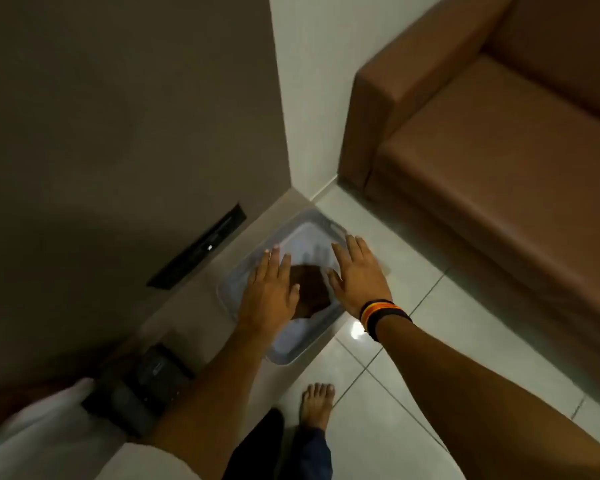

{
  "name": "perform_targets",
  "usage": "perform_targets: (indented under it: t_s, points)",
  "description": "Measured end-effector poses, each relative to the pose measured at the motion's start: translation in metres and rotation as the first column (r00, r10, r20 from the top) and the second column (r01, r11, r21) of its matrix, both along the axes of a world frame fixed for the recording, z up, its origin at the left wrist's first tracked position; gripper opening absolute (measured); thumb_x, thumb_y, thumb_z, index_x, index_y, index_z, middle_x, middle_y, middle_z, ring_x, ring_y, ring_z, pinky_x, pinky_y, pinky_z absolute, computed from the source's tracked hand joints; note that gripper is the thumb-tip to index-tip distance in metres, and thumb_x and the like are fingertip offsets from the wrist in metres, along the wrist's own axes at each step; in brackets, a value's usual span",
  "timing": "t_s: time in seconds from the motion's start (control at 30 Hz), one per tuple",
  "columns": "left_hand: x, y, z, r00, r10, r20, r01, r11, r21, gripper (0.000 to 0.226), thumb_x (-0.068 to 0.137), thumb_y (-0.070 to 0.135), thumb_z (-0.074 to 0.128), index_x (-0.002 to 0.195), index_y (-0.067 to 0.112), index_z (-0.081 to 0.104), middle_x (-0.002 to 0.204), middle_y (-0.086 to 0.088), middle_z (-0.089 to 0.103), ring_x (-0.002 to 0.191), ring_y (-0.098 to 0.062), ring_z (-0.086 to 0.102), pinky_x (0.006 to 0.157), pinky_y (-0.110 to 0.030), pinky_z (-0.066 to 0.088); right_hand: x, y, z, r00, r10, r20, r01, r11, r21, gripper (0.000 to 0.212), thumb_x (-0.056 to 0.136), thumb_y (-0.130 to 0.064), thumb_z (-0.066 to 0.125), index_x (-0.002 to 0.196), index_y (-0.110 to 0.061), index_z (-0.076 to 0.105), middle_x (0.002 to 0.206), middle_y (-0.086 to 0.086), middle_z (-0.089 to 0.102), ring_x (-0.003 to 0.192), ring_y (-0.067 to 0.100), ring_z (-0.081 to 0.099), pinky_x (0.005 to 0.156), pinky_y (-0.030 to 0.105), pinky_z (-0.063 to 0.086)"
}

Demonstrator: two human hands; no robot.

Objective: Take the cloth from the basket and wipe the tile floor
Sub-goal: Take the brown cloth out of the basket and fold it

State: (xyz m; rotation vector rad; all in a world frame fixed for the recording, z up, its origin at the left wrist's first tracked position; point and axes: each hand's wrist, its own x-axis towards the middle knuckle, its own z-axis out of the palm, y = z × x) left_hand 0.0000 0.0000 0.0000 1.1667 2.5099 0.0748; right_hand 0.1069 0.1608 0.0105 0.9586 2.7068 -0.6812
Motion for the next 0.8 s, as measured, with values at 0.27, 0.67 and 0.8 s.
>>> perform_targets:
  t_s: [0.27, 0.67, 0.8]
  points:
    - [0.005, -0.017, -0.129, 0.749, 0.605, 0.269, -0.617, 0.785, -0.046, 0.08, 0.099, 0.036, 0.065, 0.164, 0.007, 0.028, 0.166, -0.02, 0.037, 0.151, -0.04, 0.037, 0.121, -0.052, 0.035, -0.03, -0.025, -0.13, 0.911, -0.377, 0.166, 0.412, 0.842, -0.347, 0.046, 0.091, -0.025, 0.069, 0.131, -0.005, 0.06, 0.13, 0.022, 0.063, 0.121, 0.042, 0.059, 0.102, 0.044, 0.048]
    - [-0.018, 0.01, -0.145, 0.268, 0.741, 0.616, -0.939, 0.344, -0.005, 0.044, 0.085, 0.024, 0.083, 0.123, 0.006, 0.072, 0.123, -0.016, 0.076, 0.108, -0.035, 0.075, 0.092, -0.05, 0.063, -0.061, -0.034, -0.155, 0.665, -0.71, 0.23, 0.664, 0.423, -0.616, 0.02, 0.077, -0.025, 0.076, 0.07, -0.021, 0.058, 0.081, 0.006, 0.066, 0.077, 0.026, 0.065, 0.066, 0.03, 0.054]
    - [0.0, 0.012, -0.116, 0.426, 0.588, 0.688, -0.894, 0.389, 0.221, 0.032, 0.09, 0.021, 0.08, 0.119, 0.013, 0.067, 0.126, -0.015, 0.069, 0.108, -0.026, 0.073, 0.09, -0.044, 0.064, -0.039, -0.027, -0.122, 0.514, -0.84, 0.175, 0.625, 0.227, -0.747, 0.015, 0.077, -0.026, 0.072, 0.076, -0.022, 0.057, 0.084, 0.006, 0.069, 0.085, 0.028, 0.07, 0.084, 0.044, 0.061]
